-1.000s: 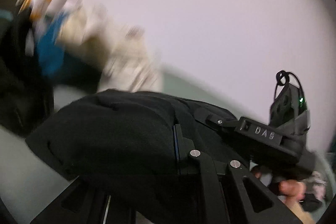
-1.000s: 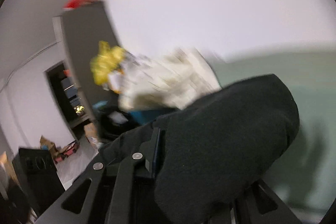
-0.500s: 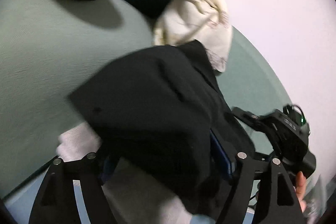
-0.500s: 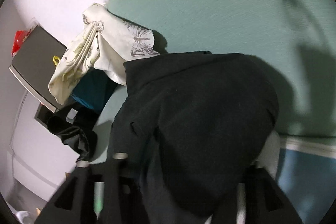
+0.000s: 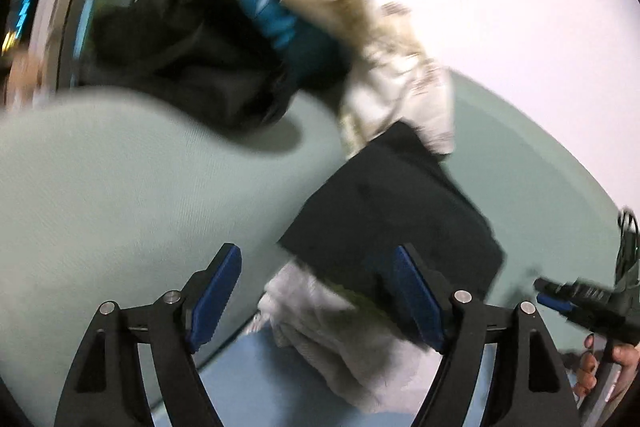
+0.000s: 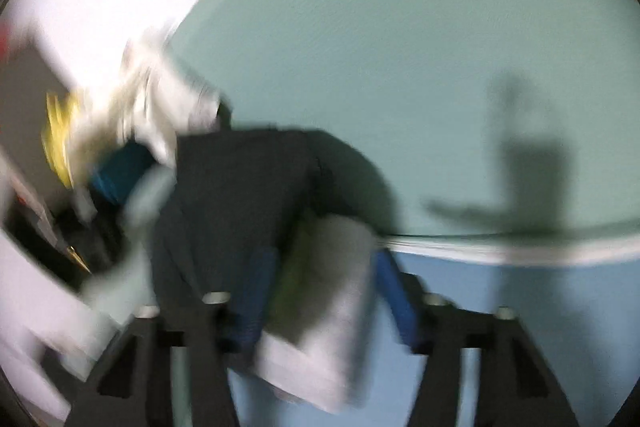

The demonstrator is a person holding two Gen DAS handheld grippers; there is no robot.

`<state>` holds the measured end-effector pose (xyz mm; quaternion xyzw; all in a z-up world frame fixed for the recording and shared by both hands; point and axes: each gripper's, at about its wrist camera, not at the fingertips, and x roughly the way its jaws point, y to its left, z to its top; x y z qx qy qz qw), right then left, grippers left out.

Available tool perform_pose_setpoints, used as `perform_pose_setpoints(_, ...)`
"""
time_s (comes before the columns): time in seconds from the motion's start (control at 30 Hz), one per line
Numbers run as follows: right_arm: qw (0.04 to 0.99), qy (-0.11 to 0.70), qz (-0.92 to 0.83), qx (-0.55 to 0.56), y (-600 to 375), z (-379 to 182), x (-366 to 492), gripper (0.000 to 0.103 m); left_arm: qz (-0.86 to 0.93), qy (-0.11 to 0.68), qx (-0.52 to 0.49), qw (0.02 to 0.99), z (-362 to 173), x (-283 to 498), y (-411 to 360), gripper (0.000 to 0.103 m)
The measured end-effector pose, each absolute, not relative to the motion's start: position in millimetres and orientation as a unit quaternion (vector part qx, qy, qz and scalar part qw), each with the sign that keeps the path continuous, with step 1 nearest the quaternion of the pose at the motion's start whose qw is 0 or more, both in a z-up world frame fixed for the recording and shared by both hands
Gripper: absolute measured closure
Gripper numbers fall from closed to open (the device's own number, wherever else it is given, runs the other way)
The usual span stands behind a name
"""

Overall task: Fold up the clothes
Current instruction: 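Carry the folded T-shirt with both grippers onto the grey clothes stack, then release the T-shirt on the stack and withdraw both grippers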

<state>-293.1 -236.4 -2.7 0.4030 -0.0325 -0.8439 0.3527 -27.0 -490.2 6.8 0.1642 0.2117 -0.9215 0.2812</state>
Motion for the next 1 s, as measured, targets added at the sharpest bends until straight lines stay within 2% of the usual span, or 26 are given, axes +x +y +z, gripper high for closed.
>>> perform_pose_setpoints(0.07, 0.354, 0.065, -0.859, 0.364, -237.1, 10.6, -251.9, 0.074, -0.926, 0.188, 0.184, 0.272, 26.8, -16.7, -467.5, 0.024)
perform_pose_setpoints(0.1, 0.363, 0.102, -0.86, 0.342, -237.0, 16.4, -226.3, 0.075, -0.927, 0.177, 0.195, 0.268, 36.5, -11.3, -455.6, 0.024)
perform_pose_setpoints(0.23, 0.398, 0.152, -0.86, 0.282, -221.2, 26.3, -136.1, 0.074, -0.926, 0.139, 0.231, 0.266, 57.9, 13.6, -410.7, 0.022)
perform_pose_setpoints(0.27, 0.4, 0.155, -0.863, 0.268, -215.6, 26.5, -115.7, 0.067, -0.927, 0.13, 0.233, 0.264, 60.1, 23.1, -398.9, 0.022)
perform_pose_setpoints(0.3, 0.4, 0.157, -0.867, 0.253, -209.1, 26.5, -94.4, 0.055, -0.928, 0.12, 0.235, 0.263, 62.4, 32.6, -387.0, 0.021)
perform_pose_setpoints(0.4, 0.394, 0.152, -0.874, 0.24, -203.6, 25.0, -54.1, 0.034, -0.93, 0.107, 0.245, 0.253, 67.4, 54.2, -360.1, 0.021)
perform_pose_setpoints(0.53, 0.404, 0.148, -0.867, 0.252, -196.0, 30.8, -21.2, 0.023, -0.93, 0.105, 0.253, 0.246, 78.6, 79.9, -339.5, 0.02)
perform_pose_setpoints(0.6, 0.397, 0.138, -0.874, 0.244, -191.4, 38.2, -7.1, 0.011, -0.929, 0.103, 0.256, 0.248, 82.1, 88.0, -335.1, 0.016)
perform_pose_setpoints(0.73, 0.377, 0.121, -0.887, 0.238, -178.4, 50.9, 11.2, 0.003, -0.923, 0.109, 0.262, 0.26, 84.2, 101.1, -333.2, 0.012)
perform_pose_setpoints(1.0, 0.364, 0.088, -0.892, 0.252, -169.1, 70.0, 18.1, 0.0, -0.919, 0.116, 0.267, 0.267, 84.5, 111.7, -338.4, 0.012)
